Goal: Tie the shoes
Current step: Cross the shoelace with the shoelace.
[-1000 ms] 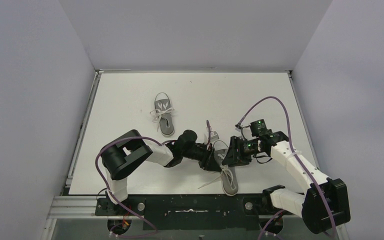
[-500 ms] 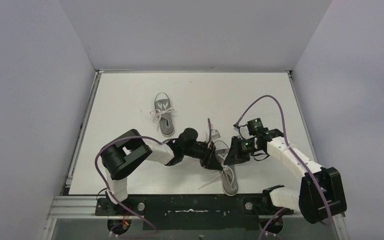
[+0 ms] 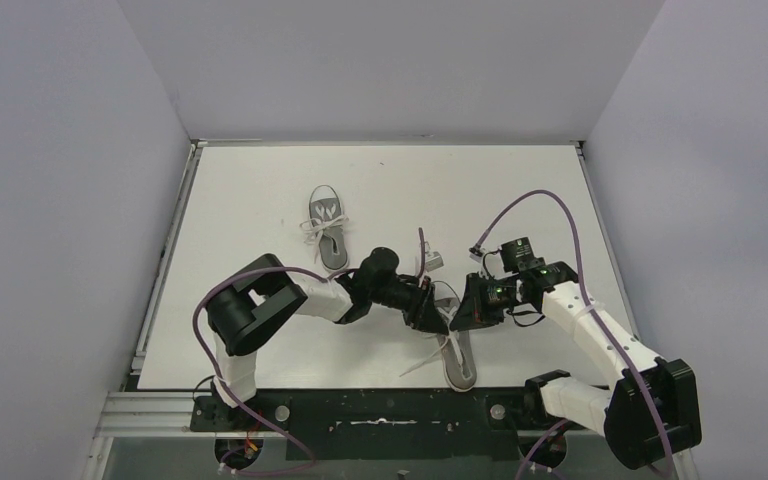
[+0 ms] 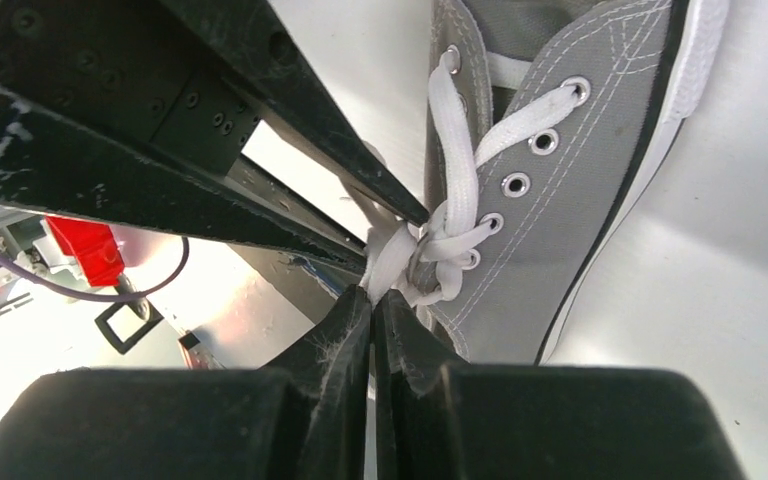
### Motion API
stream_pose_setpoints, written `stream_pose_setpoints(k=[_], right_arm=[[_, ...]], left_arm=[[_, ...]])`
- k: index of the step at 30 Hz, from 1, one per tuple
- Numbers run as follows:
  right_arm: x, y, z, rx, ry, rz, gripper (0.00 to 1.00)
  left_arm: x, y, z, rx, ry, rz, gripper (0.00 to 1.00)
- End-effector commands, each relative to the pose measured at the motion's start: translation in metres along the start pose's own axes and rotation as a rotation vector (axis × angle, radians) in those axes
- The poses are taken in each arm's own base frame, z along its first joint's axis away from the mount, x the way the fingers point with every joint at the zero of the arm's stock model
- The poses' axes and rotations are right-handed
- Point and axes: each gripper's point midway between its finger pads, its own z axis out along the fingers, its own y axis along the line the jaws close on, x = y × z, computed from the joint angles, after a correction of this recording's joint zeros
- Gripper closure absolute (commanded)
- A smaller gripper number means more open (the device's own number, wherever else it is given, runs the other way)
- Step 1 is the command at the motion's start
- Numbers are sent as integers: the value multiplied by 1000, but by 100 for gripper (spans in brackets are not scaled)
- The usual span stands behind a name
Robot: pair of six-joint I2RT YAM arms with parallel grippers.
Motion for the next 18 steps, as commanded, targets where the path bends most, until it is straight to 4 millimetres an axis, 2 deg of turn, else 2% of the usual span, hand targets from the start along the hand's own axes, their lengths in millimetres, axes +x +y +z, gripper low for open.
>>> stream_pose_setpoints(k=[1,7,14,18], right_arm=[[-16,25,-11,-83,-57,-48,96],[-19,36,-6,-94,-67,-48,96],[-31,39,-9,-76,-150,-2,92],[-31,37,-9,-67,-179,15,92]], left_arm=[[-12,-12,4,67,7,22,75],[-12,-19,9,104,19,36,75],[-7,-26,11,118,17,70,74],[-7,-29,10,119,-10,73,74]])
